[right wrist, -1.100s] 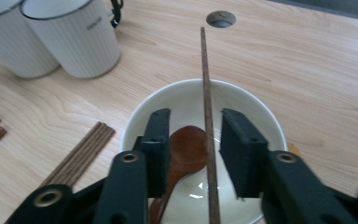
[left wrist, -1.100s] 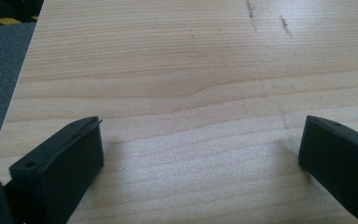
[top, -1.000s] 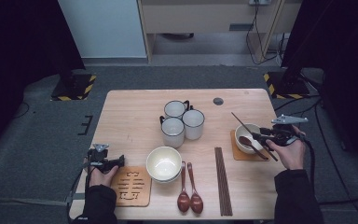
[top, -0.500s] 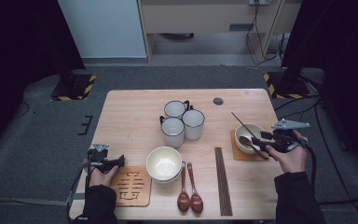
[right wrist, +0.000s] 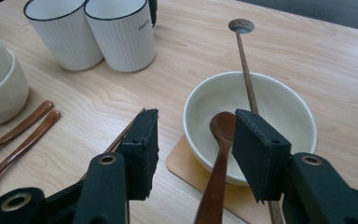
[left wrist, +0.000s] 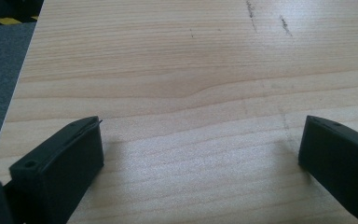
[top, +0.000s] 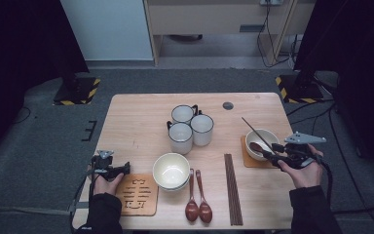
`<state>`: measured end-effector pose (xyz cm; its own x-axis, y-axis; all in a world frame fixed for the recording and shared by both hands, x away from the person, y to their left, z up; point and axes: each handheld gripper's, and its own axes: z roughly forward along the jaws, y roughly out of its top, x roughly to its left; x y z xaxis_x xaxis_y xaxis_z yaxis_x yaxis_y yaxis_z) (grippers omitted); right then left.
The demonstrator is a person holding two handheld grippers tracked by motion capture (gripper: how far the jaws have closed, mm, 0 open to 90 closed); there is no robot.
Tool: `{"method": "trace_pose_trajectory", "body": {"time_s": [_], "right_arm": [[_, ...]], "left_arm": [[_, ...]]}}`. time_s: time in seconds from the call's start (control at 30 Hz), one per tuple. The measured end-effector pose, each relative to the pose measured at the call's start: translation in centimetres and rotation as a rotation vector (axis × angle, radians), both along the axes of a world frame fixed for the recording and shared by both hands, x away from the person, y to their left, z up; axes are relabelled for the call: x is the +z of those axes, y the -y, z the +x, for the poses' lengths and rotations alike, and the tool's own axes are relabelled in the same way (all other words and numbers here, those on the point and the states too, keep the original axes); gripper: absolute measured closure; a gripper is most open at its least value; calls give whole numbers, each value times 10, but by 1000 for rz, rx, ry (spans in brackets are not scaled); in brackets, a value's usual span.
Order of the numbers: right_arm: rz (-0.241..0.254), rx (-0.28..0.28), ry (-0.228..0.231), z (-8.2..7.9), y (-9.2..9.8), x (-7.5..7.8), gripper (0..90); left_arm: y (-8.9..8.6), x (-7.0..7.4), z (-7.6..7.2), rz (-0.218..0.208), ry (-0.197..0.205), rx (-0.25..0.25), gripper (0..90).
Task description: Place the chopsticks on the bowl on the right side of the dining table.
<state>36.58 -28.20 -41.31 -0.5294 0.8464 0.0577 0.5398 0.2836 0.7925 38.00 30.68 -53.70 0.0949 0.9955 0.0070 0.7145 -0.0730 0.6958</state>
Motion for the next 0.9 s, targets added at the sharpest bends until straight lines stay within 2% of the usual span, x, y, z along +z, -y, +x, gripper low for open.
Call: {"method": "trace_pose_trajectory", "body": {"time_s": [0.33, 0.6, 0.77, 0.9], "right_arm": [[3, 1, 12, -14, -13, -7, 532], [-6, 8, -15, -17, -25, -18, 534], [-8, 10, -12, -21, -32, -23, 533], [-15, 20, -37, -23, -38, -30, 528]], "left_arm": [[0, 0, 0, 0, 0, 0, 0], [0, 0, 0, 0, 0, 0, 0], [0, 0, 0, 0, 0, 0, 0], [0, 0, 0, 0, 0, 0, 0]]}}
